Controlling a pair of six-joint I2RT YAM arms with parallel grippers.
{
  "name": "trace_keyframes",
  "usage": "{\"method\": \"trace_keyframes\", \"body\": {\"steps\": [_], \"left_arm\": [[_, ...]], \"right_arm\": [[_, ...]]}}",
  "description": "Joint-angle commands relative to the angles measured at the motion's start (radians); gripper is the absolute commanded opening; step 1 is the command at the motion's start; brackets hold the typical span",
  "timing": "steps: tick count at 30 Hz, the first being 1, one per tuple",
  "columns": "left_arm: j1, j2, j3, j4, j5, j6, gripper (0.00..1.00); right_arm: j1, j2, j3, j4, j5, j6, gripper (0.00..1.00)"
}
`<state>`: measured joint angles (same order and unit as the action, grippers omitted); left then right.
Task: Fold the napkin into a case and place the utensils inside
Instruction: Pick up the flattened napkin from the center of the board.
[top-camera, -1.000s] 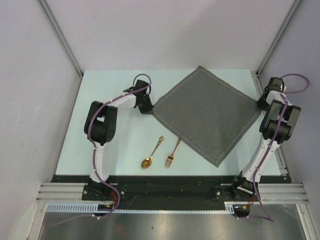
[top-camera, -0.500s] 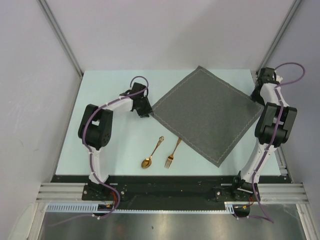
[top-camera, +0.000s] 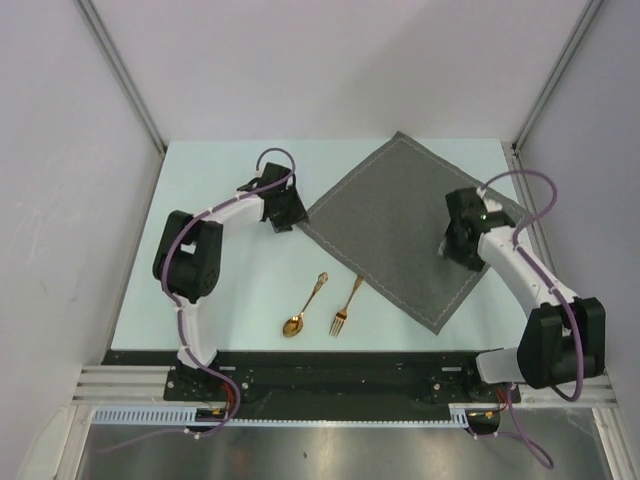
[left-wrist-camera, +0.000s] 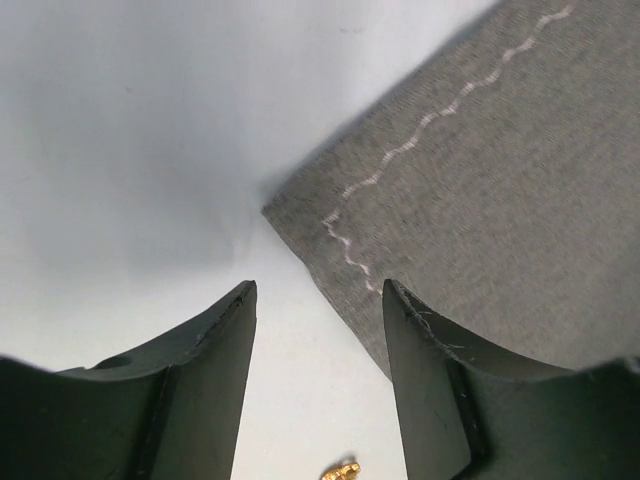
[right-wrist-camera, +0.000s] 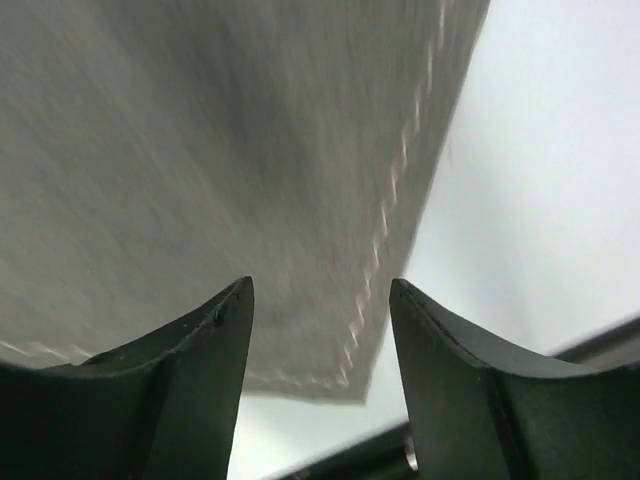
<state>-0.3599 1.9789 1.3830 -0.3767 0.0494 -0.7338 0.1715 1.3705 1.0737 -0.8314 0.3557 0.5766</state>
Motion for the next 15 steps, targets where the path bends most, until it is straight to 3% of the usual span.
{"method": "trace_keyframes", "body": {"steps": [1,7,15], "left_arm": [[-0.014,0.02,0.04,-0.007,-0.086,-0.012,0.58],[-0.027,0.063,0.08,-0.044,-0.151,-0.015,0.59],[-0.027,0.08,0.082,-0.048,-0.148,-0.029,0.59]], "right_arm": [[0.1,-0.128,-0.142,-0.133,-0.044,0.198,0.6],[0.246,-0.247,-0.271,-0.172,-0.083,0.412,0.57],[0.286,-0.344,-0.478,-0.132,-0.135,0.611,0.54]]}}
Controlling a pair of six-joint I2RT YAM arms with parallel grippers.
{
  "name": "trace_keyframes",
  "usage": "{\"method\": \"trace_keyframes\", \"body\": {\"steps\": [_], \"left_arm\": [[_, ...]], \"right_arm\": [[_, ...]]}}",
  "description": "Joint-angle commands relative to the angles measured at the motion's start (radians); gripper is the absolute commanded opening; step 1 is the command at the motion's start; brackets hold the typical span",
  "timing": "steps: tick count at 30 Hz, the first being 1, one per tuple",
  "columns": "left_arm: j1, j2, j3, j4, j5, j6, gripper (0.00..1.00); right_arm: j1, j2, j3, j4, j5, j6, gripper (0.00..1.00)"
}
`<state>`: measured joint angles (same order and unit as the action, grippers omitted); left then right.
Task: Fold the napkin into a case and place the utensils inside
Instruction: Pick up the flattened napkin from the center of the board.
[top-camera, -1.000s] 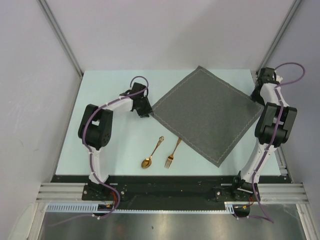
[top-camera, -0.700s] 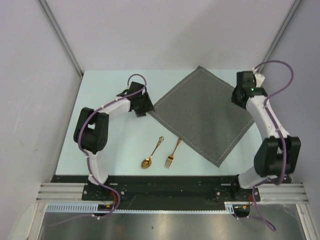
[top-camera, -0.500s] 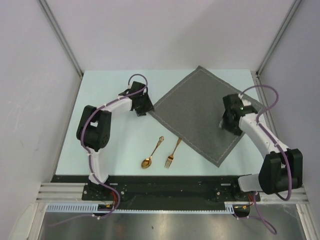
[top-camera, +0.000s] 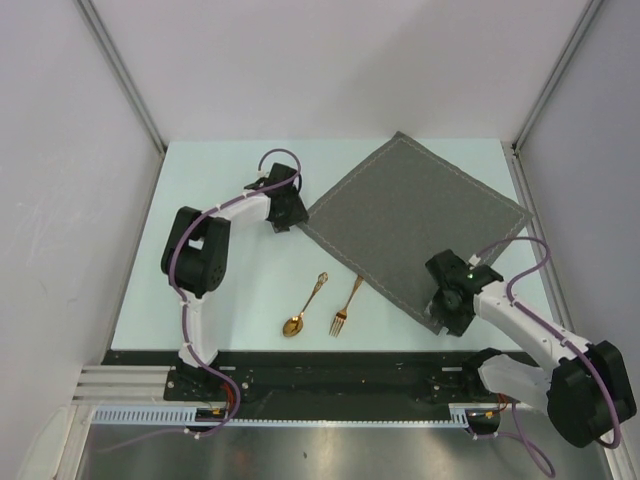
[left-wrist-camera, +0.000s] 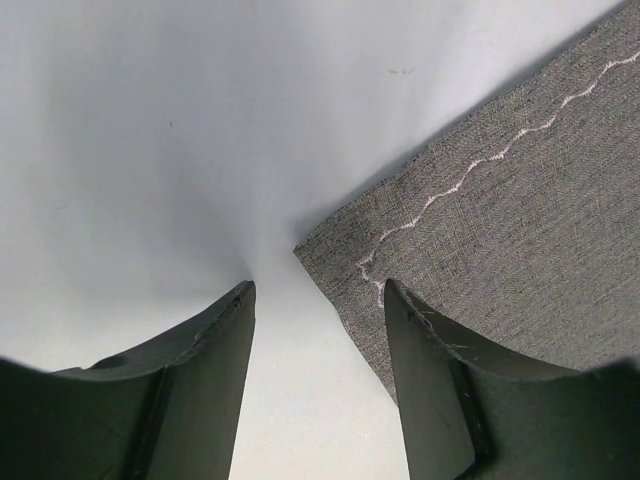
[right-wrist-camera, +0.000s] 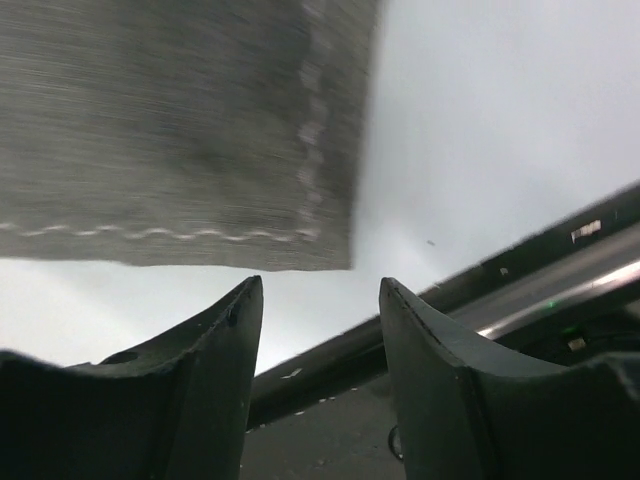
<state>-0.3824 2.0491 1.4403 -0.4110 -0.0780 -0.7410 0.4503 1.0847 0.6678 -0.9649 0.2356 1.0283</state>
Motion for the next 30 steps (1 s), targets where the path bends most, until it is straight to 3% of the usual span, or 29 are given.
{"method": "trace_keyframes", "body": {"steps": [1,9,30], "left_arm": [[-0.004,0.006,0.019,-0.006,-0.014,-0.021,0.59],[-0.003,-0.024,-0.014,0.02,0.001,-0.02,0.59],[-0.003,-0.066,-0.047,0.044,0.027,-0.017,0.56]], "right_arm": [[0.008,-0.071,-0.106,0.012,-0.004,0.176,0.54],[0.008,-0.128,-0.188,0.078,-0.013,0.227,0.45],[-0.013,-0.097,-0.148,0.1,0.024,0.179,0.47]]}}
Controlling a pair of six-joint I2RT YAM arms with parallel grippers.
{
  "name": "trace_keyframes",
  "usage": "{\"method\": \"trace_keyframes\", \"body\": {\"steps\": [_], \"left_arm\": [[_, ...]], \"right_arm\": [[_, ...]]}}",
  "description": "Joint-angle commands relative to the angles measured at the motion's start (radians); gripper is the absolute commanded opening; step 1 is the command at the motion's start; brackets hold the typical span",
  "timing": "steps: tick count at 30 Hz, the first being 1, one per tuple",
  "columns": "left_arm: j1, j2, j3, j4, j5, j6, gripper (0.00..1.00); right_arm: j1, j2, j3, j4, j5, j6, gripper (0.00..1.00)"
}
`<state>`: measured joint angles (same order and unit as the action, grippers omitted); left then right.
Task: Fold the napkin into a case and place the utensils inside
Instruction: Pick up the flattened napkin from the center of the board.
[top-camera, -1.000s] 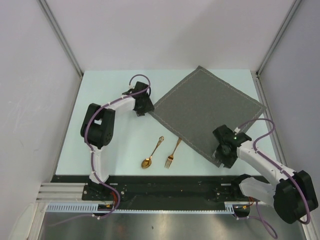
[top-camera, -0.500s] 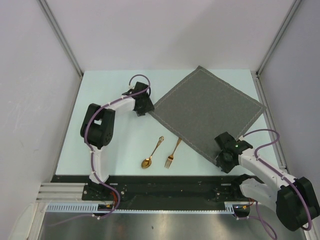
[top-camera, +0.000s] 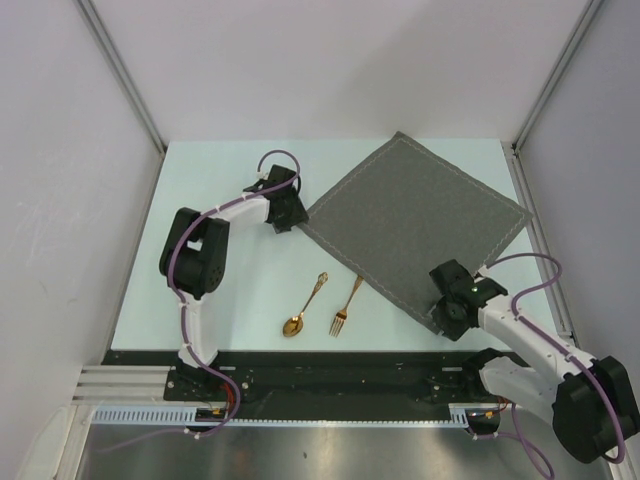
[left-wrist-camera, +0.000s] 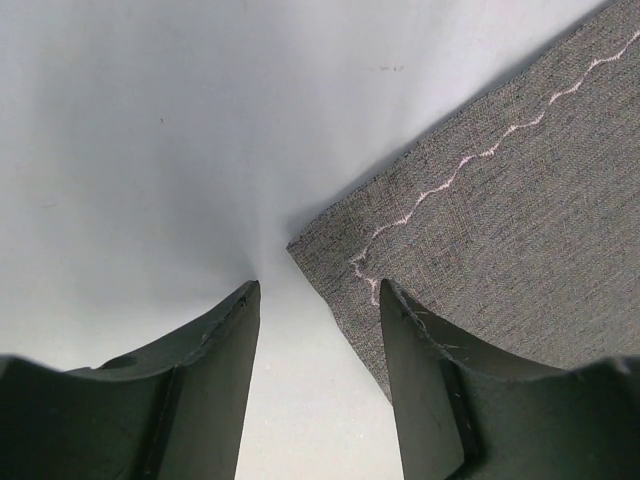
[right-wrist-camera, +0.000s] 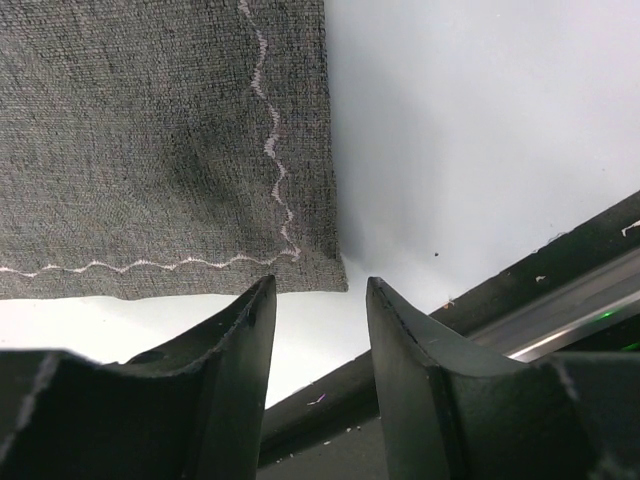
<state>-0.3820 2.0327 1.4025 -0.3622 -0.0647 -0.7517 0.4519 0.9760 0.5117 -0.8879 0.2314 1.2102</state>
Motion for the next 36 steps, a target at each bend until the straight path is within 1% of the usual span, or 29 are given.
{"method": "trace_keyframes", "body": {"steps": [1,2,4,6,7,9,10,11,12,13,16,17,18,23,27,31,34,35,36], "left_arm": [[-0.003,-0.049,-0.01,-0.004,0.013,-0.006,0.56],[-0.003,-0.051,-0.008,-0.007,0.011,-0.006,0.56],[-0.003,-0.051,-0.005,-0.014,0.011,-0.005,0.61],[-0.003,-0.054,-0.004,-0.023,0.0,-0.005,0.7],[-0.003,-0.057,-0.004,-0.032,-0.007,-0.006,0.72],[-0.003,-0.055,-0.004,-0.041,-0.02,-0.006,0.74],[-0.003,-0.045,0.0,-0.052,-0.02,-0.005,0.74],[-0.001,-0.037,0.018,-0.066,-0.02,-0.003,0.74],[-0.001,-0.026,0.032,-0.082,-0.023,-0.003,0.74],[-0.001,-0.003,0.044,-0.111,-0.026,0.002,0.73],[-0.003,0.024,0.078,-0.139,-0.02,-0.005,0.7],[-0.003,0.033,0.082,-0.139,-0.015,-0.006,0.69],[-0.003,0.038,0.084,-0.135,-0.003,-0.008,0.68],[-0.006,0.083,0.125,-0.167,0.008,-0.015,0.62],[-0.014,0.095,0.121,-0.166,0.008,-0.026,0.61],[-0.021,0.129,0.148,-0.155,0.02,-0.028,0.59],[-0.021,0.139,0.139,-0.136,0.029,-0.037,0.51],[-0.023,0.139,0.133,-0.107,0.04,-0.038,0.41],[-0.021,0.138,0.125,-0.095,0.046,-0.038,0.34]], "right_arm": [[-0.018,0.019,0.002,0.035,0.019,-0.003,0.47],[-0.021,0.027,-0.007,0.047,0.013,-0.003,0.47],[-0.021,0.059,-0.009,0.058,0.009,-0.003,0.47],[-0.021,0.082,-0.012,0.064,0.019,-0.009,0.46],[-0.021,0.089,-0.013,0.066,0.02,-0.011,0.45],[-0.021,0.099,-0.016,0.064,0.02,-0.008,0.41],[-0.019,0.102,-0.018,0.064,0.02,-0.008,0.38],[-0.018,0.102,-0.018,0.063,0.019,-0.005,0.28],[-0.015,0.096,-0.018,0.064,0.019,-0.001,0.25],[-0.015,0.087,-0.021,0.066,0.017,0.002,0.22],[-0.012,0.072,-0.027,0.069,0.005,0.006,0.09],[-0.01,0.064,-0.027,0.073,-0.001,0.008,0.03],[-0.01,0.063,-0.025,0.073,-0.004,0.006,0.01],[-0.012,0.049,-0.007,0.066,0.006,-0.015,0.0],[-0.019,0.038,-0.004,0.064,0.005,-0.024,0.0],[-0.021,0.02,-0.001,0.063,0.003,-0.029,0.0],[-0.021,0.0,0.005,0.049,0.011,-0.032,0.0],[-0.021,-0.008,0.004,0.049,0.008,-0.032,0.0],[-0.021,-0.019,0.002,0.047,0.009,-0.041,0.0]]}}
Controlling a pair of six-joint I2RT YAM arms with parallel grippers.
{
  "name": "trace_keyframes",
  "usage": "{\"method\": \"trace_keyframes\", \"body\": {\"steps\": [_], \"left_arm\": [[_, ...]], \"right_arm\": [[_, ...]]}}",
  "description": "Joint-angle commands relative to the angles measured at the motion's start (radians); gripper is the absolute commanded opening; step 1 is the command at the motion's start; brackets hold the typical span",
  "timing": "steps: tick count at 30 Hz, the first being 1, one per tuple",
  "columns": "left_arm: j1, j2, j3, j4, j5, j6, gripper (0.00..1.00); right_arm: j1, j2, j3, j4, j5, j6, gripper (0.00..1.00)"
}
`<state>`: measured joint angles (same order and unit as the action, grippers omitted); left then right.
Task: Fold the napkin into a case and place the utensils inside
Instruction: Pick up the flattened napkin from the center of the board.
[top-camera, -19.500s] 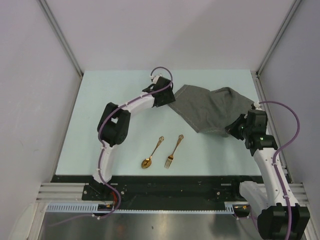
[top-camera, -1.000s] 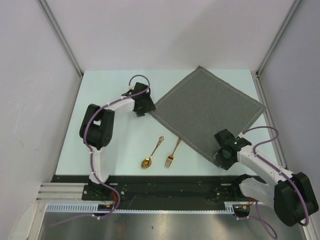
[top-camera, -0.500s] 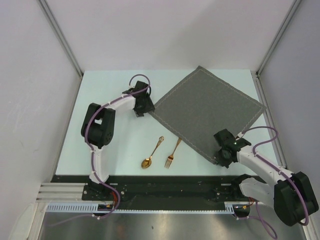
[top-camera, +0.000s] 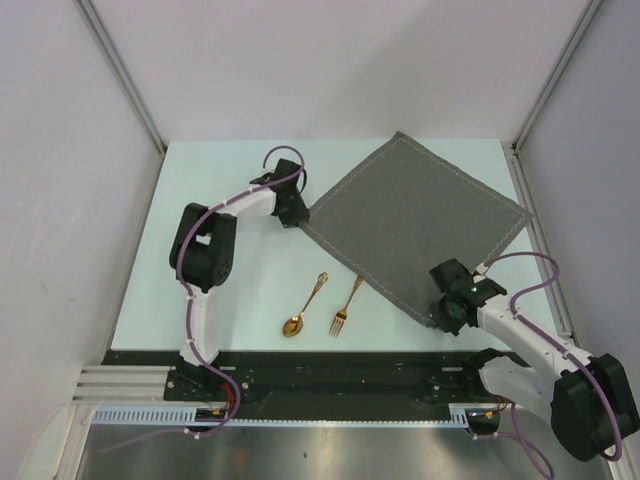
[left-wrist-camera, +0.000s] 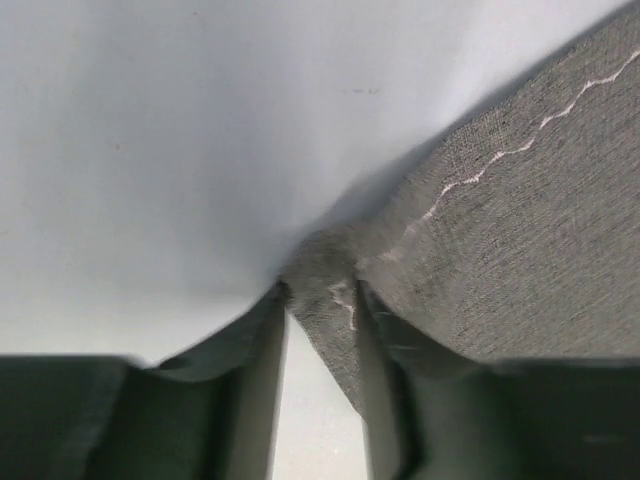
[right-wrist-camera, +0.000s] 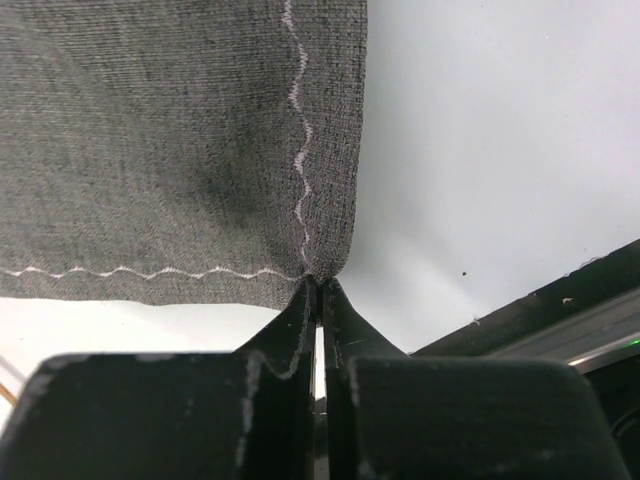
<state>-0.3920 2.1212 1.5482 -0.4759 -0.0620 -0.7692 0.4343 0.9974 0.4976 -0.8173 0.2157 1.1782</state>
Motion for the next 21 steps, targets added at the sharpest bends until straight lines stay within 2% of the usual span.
{"method": "trace_keyframes", "body": {"steps": [1,2,4,5,10,14,21], "left_arm": [[-0.013,0.048,-0.029,0.029,0.05,-0.019,0.28],[-0.011,0.048,-0.03,0.042,0.054,-0.021,0.16],[-0.011,0.031,-0.03,0.054,0.054,-0.005,0.02],[-0.01,0.02,-0.033,0.057,0.054,0.004,0.0],[-0.004,-0.121,-0.132,0.173,0.05,0.038,0.0],[0.002,-0.236,-0.18,0.215,0.05,0.065,0.0],[0.015,-0.395,-0.257,0.29,0.108,0.074,0.0]], "right_arm": [[-0.003,-0.043,0.015,-0.017,0.027,-0.015,0.0],[-0.003,-0.046,0.013,-0.017,0.027,-0.02,0.0],[-0.005,-0.052,0.019,-0.008,0.013,-0.06,0.0],[-0.003,-0.057,0.024,0.0,0.004,-0.083,0.0],[0.0,-0.138,0.08,-0.022,0.0,-0.237,0.0],[0.0,-0.291,0.148,-0.062,0.013,-0.34,0.0],[0.001,-0.399,0.222,-0.132,-0.007,-0.393,0.0]]}}
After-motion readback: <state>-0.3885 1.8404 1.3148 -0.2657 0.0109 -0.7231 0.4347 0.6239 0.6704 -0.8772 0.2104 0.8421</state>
